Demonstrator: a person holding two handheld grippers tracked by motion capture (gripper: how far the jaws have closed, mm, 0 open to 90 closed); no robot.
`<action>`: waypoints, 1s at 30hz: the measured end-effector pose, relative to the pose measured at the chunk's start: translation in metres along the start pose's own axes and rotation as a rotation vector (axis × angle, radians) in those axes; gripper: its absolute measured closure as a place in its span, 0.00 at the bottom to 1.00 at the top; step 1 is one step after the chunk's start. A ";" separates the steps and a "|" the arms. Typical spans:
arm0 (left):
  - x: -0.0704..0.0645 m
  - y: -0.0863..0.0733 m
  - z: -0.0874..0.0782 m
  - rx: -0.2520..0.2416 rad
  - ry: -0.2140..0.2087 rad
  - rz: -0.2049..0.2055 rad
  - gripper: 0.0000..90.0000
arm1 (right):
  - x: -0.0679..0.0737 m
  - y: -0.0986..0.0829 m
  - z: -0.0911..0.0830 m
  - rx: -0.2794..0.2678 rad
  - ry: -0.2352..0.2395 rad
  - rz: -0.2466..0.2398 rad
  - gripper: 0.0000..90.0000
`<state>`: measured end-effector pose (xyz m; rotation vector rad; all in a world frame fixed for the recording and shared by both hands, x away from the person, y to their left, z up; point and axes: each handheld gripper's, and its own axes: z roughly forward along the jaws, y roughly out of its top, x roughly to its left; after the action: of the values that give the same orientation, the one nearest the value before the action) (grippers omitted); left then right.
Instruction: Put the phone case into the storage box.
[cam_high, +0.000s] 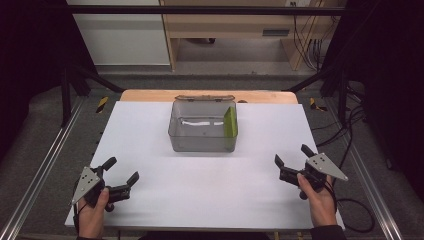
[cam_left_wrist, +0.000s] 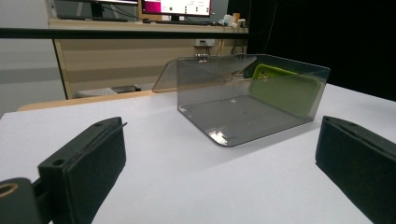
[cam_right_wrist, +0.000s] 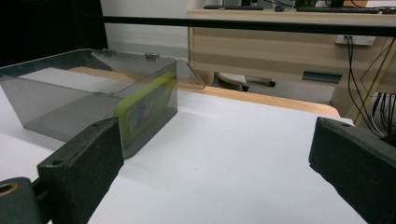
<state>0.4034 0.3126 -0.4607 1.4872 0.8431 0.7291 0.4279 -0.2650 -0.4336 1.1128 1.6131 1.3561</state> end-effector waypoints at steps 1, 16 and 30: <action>0.000 0.000 0.000 0.001 -0.001 0.002 0.02 | 0.001 -0.002 -0.001 0.001 0.003 -0.001 0.04; -0.001 0.000 0.000 -0.006 -0.012 -0.007 0.02 | 0.017 -0.020 0.001 0.005 0.081 -0.027 0.04; -0.003 0.001 -0.001 -0.015 -0.022 -0.006 0.02 | 0.033 -0.028 0.005 -0.008 0.133 -0.042 0.04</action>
<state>0.4012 0.3108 -0.4597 1.4762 0.8240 0.7121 0.4170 -0.2341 -0.4622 0.9962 1.7150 1.4334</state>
